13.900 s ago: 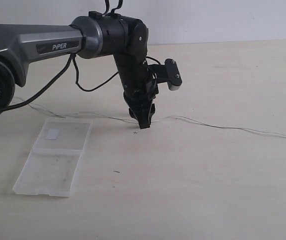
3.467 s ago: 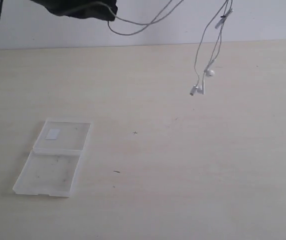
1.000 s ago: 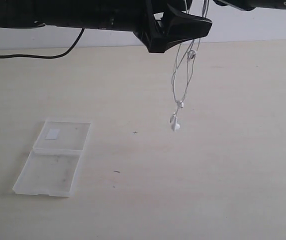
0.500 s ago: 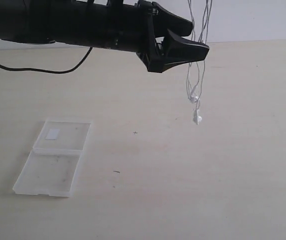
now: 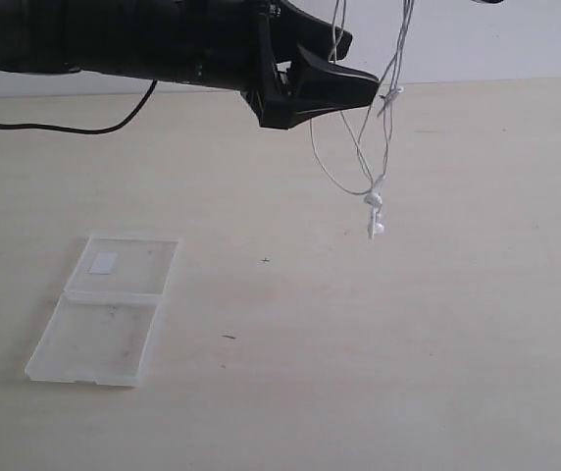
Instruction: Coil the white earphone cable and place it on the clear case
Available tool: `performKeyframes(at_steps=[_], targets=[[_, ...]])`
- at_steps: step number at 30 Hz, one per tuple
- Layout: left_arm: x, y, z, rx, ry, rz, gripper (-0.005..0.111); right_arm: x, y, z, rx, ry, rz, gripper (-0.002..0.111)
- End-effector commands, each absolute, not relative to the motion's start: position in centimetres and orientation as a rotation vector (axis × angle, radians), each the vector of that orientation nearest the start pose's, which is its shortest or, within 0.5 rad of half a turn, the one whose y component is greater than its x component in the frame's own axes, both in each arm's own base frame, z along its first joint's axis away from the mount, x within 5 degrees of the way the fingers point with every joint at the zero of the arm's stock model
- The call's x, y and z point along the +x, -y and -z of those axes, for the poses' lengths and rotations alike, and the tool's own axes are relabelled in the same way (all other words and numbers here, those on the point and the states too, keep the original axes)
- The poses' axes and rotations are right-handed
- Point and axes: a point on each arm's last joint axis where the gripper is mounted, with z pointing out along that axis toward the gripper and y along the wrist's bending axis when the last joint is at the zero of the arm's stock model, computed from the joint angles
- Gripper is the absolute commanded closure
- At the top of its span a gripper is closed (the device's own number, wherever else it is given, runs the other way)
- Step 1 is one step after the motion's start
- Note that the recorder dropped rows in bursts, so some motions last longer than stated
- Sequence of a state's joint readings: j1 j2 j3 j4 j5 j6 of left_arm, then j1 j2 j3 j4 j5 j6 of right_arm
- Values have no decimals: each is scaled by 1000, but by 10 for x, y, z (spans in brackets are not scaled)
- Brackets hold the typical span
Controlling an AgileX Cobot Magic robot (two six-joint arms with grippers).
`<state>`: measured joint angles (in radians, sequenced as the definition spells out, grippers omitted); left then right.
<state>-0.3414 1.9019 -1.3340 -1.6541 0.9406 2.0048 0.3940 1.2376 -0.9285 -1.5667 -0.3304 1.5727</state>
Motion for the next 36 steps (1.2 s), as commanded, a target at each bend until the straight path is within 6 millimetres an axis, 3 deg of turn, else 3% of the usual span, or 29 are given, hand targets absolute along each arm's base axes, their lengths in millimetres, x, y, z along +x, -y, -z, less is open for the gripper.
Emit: performKeyframes(at_steps=[1,11,19,26,36], targets=[[363,201,-266,1162,-1471,913,35,241,-136,-352,-636,-1712,-598,108],[351,199,-273,1228,-1350,1086,35,241,-135,-350,-659,-1728,-569,108],[346,214,-260,1281,-1366,1104,35,241,-135,-351,-657,-1725,-571,108],[353,222,-240,1234,-1415,1123,35,243,-136,-364,-631,-1697,-590,108],[352,232,-242,1186,-1367,1148,35,243,-137,-363,-610,-1704,-616,108]])
